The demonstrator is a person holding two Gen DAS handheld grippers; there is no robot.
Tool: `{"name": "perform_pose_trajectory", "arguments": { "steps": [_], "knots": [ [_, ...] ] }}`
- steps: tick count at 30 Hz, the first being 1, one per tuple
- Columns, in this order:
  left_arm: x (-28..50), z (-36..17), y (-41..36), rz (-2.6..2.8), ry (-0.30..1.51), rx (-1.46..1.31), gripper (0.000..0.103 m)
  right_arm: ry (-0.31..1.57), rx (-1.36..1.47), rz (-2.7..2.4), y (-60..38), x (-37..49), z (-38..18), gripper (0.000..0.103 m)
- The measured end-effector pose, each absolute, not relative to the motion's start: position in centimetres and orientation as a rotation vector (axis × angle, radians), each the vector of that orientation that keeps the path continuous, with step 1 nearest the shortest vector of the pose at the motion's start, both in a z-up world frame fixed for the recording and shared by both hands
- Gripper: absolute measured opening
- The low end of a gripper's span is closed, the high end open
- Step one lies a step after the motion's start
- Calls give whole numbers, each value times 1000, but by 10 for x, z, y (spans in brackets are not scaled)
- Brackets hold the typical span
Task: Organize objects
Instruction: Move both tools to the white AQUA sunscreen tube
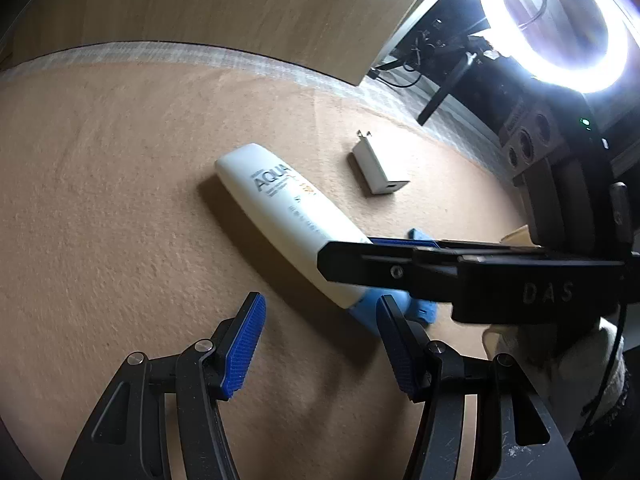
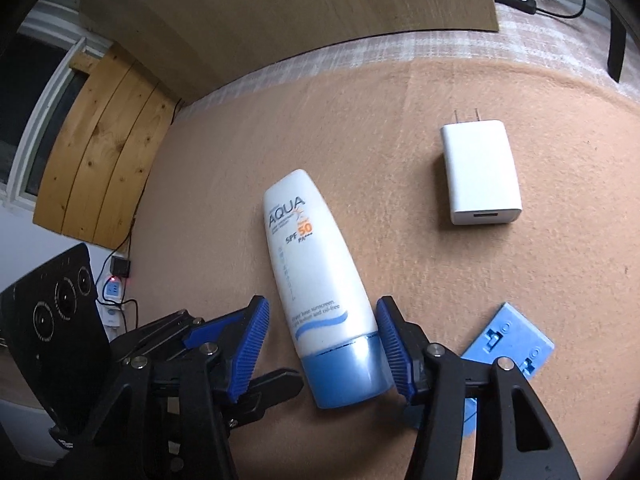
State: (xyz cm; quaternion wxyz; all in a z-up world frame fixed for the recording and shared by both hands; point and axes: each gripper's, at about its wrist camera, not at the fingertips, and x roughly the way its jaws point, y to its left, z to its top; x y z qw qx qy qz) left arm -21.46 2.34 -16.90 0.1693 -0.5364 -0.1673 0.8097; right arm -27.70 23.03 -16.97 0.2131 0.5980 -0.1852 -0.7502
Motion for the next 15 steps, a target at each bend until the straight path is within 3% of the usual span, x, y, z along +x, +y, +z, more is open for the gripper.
{"name": "perform_pose_trajectory", "arguments": {
  "steps": [10, 15],
  "knots": [
    [-233, -168, 20, 2304, -468, -1502, 61, -455, 1645, -2124, 218, -286, -169, 52],
    [-236, -167, 22, 2297, -463, -1491, 58, -470, 1648, -2129, 217, -284, -167, 40]
  ]
}}
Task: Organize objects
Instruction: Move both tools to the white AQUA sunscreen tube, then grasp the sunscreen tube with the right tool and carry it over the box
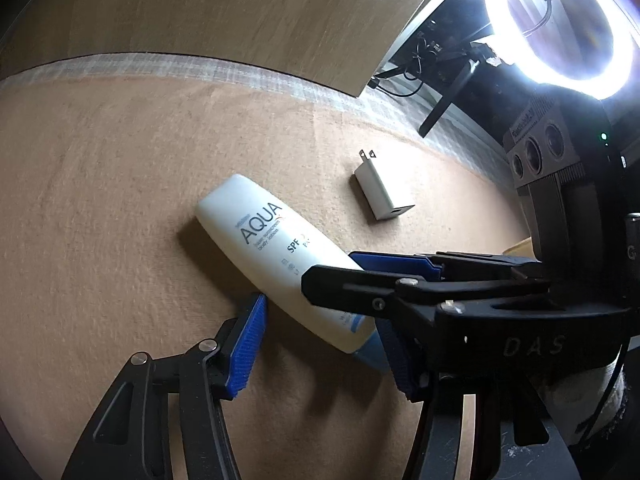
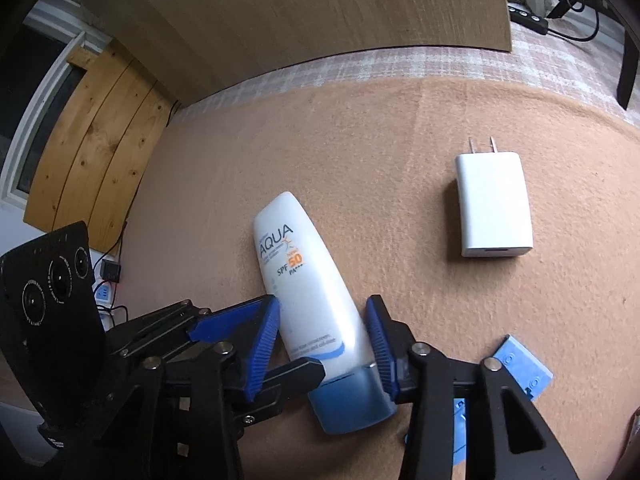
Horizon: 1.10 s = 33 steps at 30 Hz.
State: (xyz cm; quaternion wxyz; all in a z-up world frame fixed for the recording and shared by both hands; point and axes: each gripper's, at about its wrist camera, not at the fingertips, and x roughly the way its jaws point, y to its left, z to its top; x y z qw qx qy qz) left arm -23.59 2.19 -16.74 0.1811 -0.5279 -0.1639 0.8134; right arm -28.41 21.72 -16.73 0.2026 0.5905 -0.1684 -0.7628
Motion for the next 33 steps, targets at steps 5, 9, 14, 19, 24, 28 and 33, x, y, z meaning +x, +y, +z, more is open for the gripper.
{"name": "perform_pose_trajectory", "arguments": {
  "steps": [5, 9, 14, 19, 24, 28, 33],
  "knots": [
    [-229, -166, 25, 2287, -447, -1480, 56, -534, 1650, -2150, 217, -274, -168, 38],
    [-219, -167, 32, 2272, -430, -1485, 56, -601, 1648, -2133, 221, -259, -170, 37],
    [-194, -173, 43, 2231, -454, -1500, 54, -698, 1641, -2120, 227, -224, -174, 35],
    [-167, -170, 60, 2197, -464, -1495, 51, -749, 1597, -2135, 235, -187, -166, 32],
    [-154, -160, 81, 2178, -425, -1472, 51, -799, 1569, -2175, 257, -167, -158, 32],
    [-152, -138, 110, 2168, -371, -1424, 51, -823, 1517, -2235, 285, -151, -137, 32],
    [-152, -111, 151, 2135, -310, -1349, 51, -838, 1472, -2320, 323, -134, -111, 32]
  ]
}}
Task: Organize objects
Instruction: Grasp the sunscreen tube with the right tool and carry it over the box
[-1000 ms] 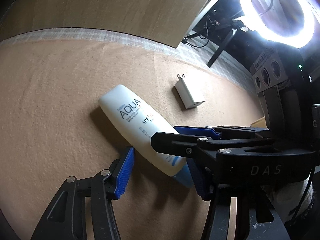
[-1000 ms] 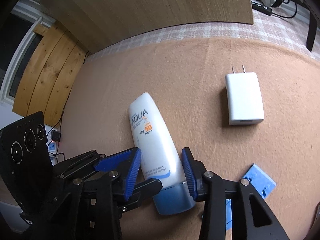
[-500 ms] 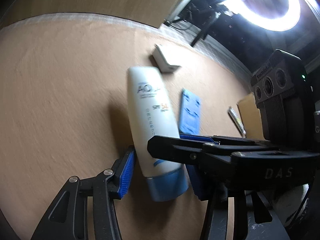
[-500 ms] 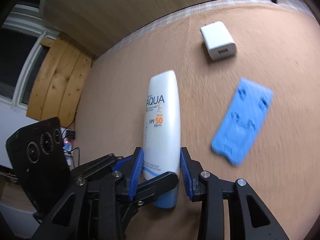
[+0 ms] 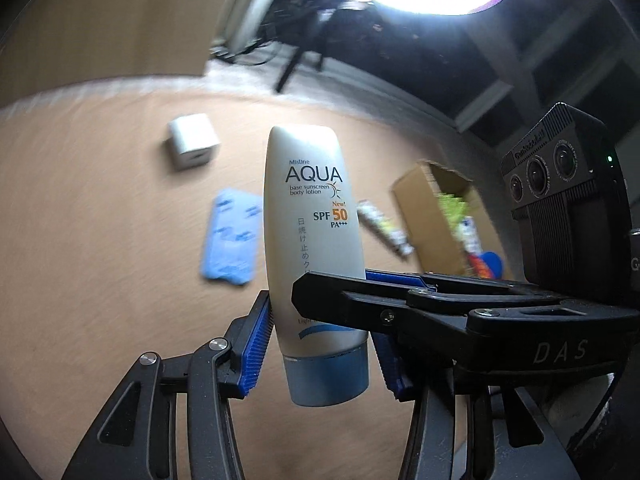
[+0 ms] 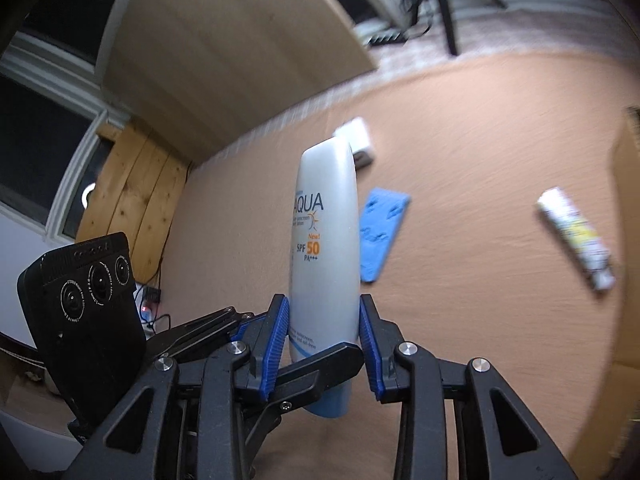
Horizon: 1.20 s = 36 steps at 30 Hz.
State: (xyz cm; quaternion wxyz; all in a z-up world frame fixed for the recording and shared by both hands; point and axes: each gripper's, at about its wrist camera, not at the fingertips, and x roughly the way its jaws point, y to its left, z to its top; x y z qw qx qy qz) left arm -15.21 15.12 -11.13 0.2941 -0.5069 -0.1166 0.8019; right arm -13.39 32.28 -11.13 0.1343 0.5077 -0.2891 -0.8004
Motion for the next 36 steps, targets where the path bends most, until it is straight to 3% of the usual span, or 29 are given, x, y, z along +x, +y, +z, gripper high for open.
{"name": "perform_pose_trajectory", "arguments": {
  "steps": [26, 28, 30, 36],
  "knots": [
    [-161, -73, 400, 1902, -106, -1229, 51, -1111, 1379, -2610, 526, -41, -78, 33],
    [-163, -71, 410, 1912, -90, -1221, 51, -1088, 1387, -2651, 533, -40, -74, 40],
    [-163, -69, 417, 1936, -73, -1216, 52, -1038, 1419, -2726, 538, -39, -70, 64],
    [-161, -74, 417, 1942, -54, -1239, 54, -1010, 1411, -2817, 553, -32, -65, 65]
  ]
}}
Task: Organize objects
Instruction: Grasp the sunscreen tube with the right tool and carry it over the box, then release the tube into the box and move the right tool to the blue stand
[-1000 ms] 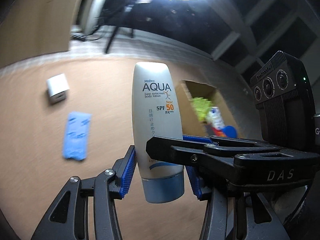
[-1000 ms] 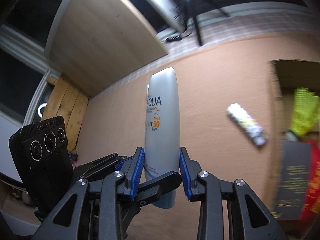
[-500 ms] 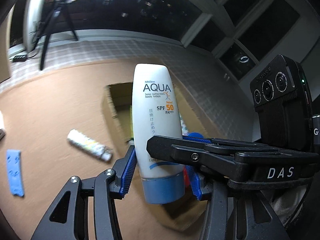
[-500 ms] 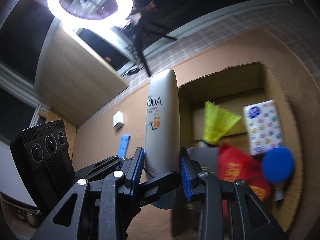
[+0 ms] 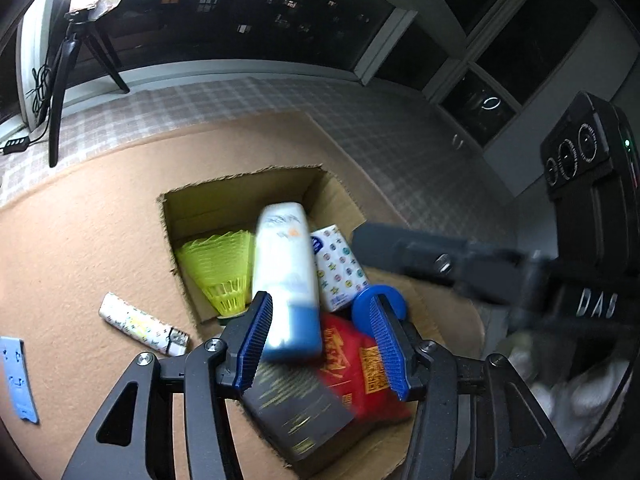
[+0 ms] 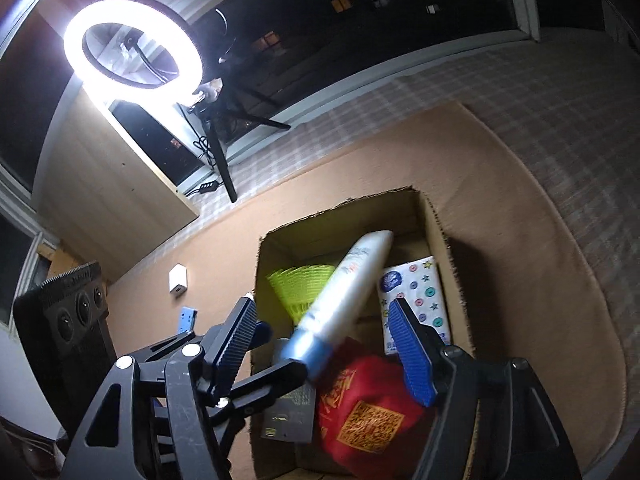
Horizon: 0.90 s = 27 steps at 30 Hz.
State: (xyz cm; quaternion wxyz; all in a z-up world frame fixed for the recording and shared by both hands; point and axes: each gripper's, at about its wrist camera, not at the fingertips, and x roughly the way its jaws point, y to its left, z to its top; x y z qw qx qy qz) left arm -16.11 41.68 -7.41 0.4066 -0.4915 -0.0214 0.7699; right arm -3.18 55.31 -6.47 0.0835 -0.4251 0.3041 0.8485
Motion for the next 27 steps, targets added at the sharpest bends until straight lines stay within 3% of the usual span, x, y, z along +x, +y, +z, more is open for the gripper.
{"name": "perform_pose_trajectory", "arguments": {
  "steps": [27],
  "knots": [
    [-158, -88, 253, 2139, -98, -1307, 54, 872, -1277, 2666, 468, -46, -64, 68]
  ]
}}
